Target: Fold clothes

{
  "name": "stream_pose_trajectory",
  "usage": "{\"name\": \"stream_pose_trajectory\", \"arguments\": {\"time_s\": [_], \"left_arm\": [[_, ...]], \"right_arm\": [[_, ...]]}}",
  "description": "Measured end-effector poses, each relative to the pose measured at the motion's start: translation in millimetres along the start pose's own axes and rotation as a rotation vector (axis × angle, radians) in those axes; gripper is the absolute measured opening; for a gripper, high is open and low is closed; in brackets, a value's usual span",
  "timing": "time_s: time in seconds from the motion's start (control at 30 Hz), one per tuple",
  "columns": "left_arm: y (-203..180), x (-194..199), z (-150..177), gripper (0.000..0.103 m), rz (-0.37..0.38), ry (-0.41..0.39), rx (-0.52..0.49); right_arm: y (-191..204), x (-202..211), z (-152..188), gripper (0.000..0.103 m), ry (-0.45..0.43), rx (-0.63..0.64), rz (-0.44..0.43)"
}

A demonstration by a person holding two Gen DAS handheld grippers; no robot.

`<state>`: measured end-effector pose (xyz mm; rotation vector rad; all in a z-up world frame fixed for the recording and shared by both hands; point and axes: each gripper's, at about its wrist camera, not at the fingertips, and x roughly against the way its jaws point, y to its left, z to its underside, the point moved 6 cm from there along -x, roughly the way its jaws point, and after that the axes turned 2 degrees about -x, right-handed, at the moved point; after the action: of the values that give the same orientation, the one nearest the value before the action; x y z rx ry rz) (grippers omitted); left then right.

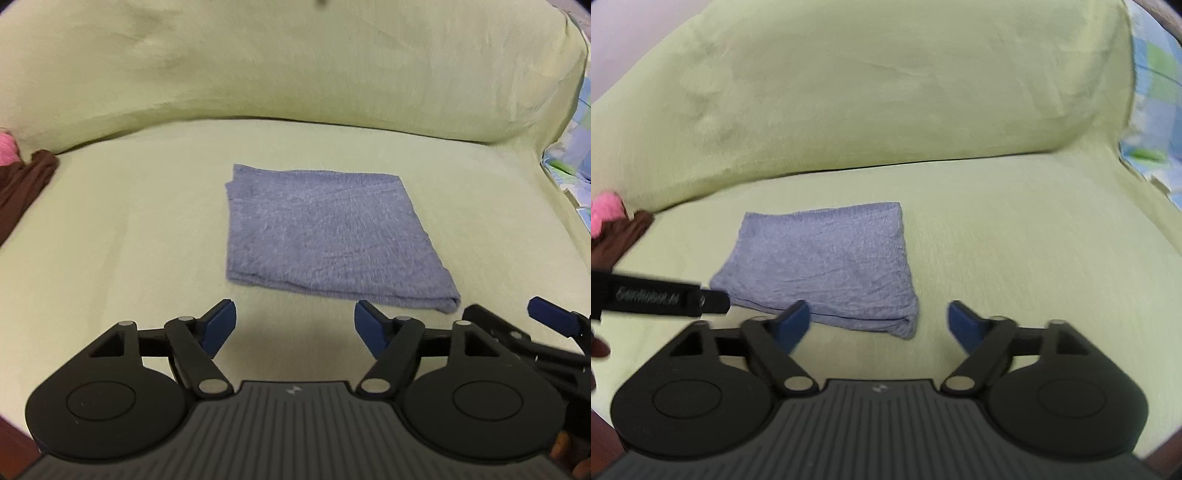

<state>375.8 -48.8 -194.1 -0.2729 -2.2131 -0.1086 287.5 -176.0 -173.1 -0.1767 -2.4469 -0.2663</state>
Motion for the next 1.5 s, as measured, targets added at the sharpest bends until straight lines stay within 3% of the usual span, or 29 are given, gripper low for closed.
{"name": "stream_pose_trajectory", "arguments": {"time_s": [0.07,0.27,0.53,0.7,0.77,1.0,1.23,1.5], "left_arm": [[3,21,7,0.081,-0.019,-0.009,-0.003],[10,64,21,0.082,-0.007,-0.016,0.039],[13,126,24,0.084,-0.026,-0.097,0.065],[16,157,31,0.084,0.087,-0.104,0.143],[18,167,34,0.084,0.099,-0.093,0.162],[6,199,46,0.085,-0.096,-0.142,-0.031],[-4,220,64,0.085,-0.037,-0.136,0.000],[-17,229,75,0.085,-0.038,-0.159,-0.030]], "right_arm": [[2,9,0,0.100,0.000,-0.025,0.001],[12,47,4,0.101,0.001,-0.071,0.018],[31,100,7,0.101,-0.050,0.044,0.052],[36,129,5,0.101,-0.104,0.117,0.096],[37,141,6,0.101,-0.118,0.131,0.101],[29,174,13,0.101,-0.133,0.003,0.042],[30,203,23,0.101,-0.165,-0.002,0.029],[27,216,26,0.101,-0.177,0.018,0.055]]}}
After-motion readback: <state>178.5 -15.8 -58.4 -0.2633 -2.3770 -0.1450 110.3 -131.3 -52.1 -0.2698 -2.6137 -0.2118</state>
